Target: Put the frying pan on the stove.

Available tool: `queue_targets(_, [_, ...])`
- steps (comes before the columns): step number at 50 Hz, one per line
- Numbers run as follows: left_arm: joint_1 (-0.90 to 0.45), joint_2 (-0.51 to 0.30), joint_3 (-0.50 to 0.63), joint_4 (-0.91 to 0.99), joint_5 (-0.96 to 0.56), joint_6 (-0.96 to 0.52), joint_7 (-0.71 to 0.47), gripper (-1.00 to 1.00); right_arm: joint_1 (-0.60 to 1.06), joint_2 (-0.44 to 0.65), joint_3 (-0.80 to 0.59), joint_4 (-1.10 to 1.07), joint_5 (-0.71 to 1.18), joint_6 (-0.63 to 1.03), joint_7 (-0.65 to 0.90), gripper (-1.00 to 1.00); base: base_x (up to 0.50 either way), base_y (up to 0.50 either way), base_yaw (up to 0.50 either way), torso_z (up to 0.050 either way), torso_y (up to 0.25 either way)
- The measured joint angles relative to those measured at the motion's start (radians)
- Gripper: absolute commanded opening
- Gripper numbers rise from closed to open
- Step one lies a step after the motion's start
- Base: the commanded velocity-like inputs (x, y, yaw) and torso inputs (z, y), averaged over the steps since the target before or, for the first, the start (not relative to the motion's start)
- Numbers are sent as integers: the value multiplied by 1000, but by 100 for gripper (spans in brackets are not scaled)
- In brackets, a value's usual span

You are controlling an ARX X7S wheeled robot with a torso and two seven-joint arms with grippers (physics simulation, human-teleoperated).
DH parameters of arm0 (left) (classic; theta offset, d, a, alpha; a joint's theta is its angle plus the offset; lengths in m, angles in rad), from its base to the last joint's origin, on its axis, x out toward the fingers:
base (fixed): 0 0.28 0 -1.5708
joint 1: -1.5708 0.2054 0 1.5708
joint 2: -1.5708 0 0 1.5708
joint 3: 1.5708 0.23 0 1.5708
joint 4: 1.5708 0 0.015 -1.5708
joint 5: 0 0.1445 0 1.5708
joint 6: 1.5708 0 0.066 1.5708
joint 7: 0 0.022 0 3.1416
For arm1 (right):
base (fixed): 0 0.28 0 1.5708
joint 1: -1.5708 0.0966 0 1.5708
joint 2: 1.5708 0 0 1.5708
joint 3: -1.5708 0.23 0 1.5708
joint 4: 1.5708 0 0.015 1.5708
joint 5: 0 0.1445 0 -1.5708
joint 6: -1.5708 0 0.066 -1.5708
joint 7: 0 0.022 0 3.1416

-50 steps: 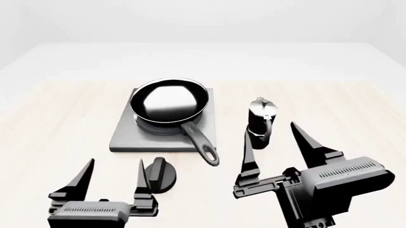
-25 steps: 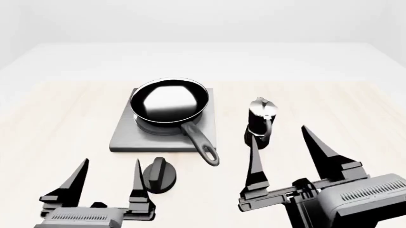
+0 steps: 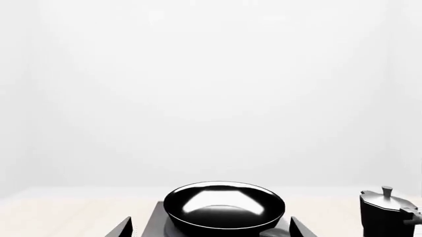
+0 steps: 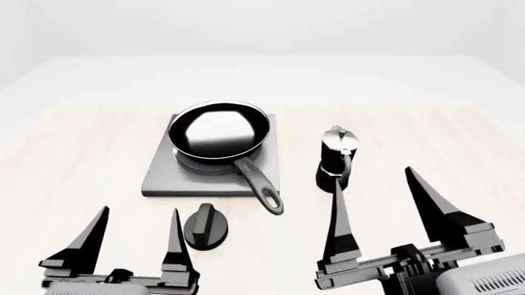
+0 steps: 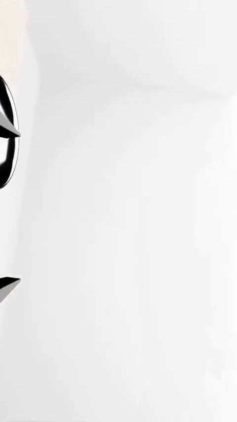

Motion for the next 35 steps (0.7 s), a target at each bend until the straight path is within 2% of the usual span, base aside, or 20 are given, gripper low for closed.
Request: queue_targets(35, [100,-48,-8,123,52,48,-22,100,-90,111,-2,-143,-83,-48,111,100,0,0,0,0,0])
